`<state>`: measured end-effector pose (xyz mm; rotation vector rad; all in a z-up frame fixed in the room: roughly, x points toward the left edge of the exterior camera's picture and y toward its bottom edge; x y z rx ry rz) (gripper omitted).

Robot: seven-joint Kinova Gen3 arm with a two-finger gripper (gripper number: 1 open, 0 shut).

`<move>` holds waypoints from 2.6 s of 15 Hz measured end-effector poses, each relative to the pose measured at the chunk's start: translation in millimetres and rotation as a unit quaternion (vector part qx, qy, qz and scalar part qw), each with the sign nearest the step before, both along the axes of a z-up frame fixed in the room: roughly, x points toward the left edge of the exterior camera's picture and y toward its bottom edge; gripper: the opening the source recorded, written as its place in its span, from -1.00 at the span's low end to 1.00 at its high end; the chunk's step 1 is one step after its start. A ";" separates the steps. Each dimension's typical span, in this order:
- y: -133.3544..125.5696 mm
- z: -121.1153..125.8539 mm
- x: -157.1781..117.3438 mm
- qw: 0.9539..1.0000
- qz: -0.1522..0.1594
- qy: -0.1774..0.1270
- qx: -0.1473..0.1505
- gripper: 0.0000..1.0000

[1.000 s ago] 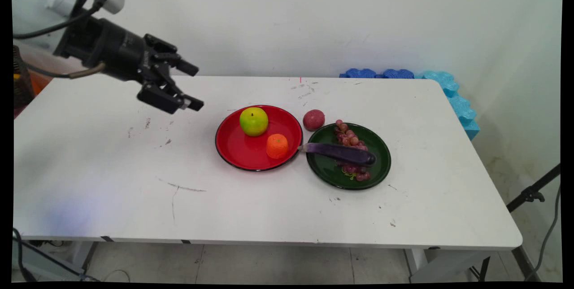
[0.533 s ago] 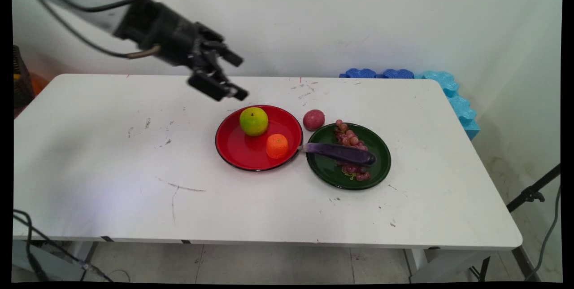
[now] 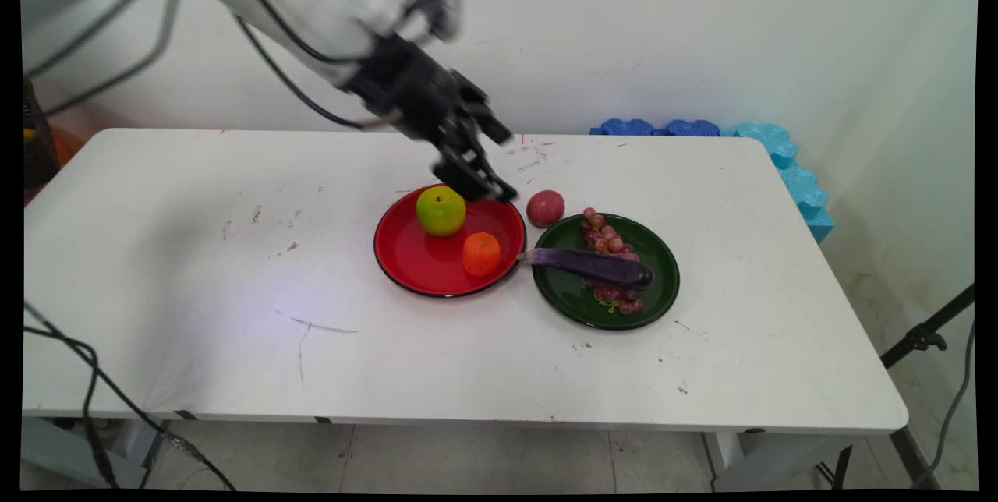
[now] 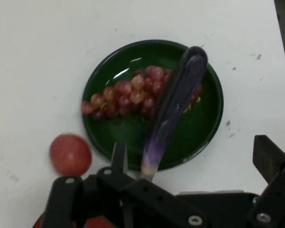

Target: Pick up the eggplant from the green plate, then place the picked object on the table

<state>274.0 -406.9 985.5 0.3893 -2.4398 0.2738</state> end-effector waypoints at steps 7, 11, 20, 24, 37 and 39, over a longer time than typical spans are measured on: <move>-36.9 -79.2 -68.9 0.997 -0.073 -0.030 0.009 1.00; -50.4 -113.1 -90.6 0.994 -0.097 -0.039 0.007 1.00; -73.9 -157.5 -112.3 0.991 -0.120 -0.054 -0.005 1.00; -77.8 -161.7 -112.0 0.989 -0.130 -0.063 -0.013 -1.00; -77.3 -34.2 -75.5 0.997 -0.073 -0.034 0.000 -1.00; -70.1 -19.4 -66.2 0.998 -0.063 -0.030 0.011 -1.00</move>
